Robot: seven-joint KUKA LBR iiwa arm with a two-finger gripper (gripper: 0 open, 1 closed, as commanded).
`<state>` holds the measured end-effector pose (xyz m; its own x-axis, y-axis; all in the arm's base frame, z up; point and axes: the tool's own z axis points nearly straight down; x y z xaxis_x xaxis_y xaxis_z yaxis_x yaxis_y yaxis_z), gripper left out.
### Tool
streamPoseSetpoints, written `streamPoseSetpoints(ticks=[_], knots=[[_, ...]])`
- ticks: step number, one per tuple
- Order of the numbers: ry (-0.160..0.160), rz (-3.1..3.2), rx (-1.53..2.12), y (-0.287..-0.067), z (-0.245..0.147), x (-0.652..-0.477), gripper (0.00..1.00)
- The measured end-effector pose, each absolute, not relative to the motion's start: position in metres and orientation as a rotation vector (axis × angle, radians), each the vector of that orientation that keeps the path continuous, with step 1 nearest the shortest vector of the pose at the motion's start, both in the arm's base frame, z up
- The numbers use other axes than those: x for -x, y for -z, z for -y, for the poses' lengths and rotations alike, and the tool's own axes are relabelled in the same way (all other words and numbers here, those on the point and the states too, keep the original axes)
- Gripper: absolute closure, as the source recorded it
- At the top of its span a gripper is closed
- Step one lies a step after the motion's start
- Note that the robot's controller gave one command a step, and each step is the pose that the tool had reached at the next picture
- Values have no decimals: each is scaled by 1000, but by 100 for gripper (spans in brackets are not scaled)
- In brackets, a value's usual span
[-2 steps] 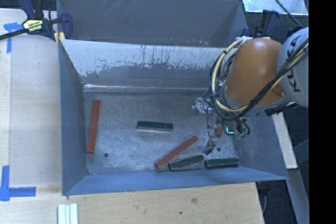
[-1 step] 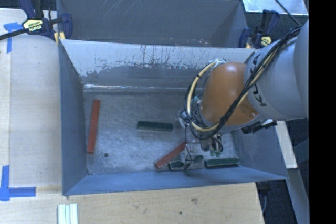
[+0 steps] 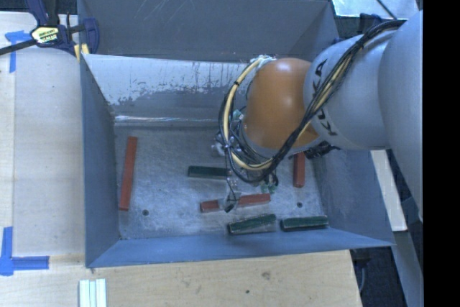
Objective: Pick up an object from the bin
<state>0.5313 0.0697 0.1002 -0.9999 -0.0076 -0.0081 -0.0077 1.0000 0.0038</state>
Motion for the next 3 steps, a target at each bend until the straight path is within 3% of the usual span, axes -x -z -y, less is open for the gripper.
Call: streamPoseSetpoints(ticks=[1,2,3], knots=[[1,-3142,51,-70,-72,-546,0],[-2,-3133,52,-72,-73,-548,100],[-3,-3129,-2,-229,-76,-546,100]])
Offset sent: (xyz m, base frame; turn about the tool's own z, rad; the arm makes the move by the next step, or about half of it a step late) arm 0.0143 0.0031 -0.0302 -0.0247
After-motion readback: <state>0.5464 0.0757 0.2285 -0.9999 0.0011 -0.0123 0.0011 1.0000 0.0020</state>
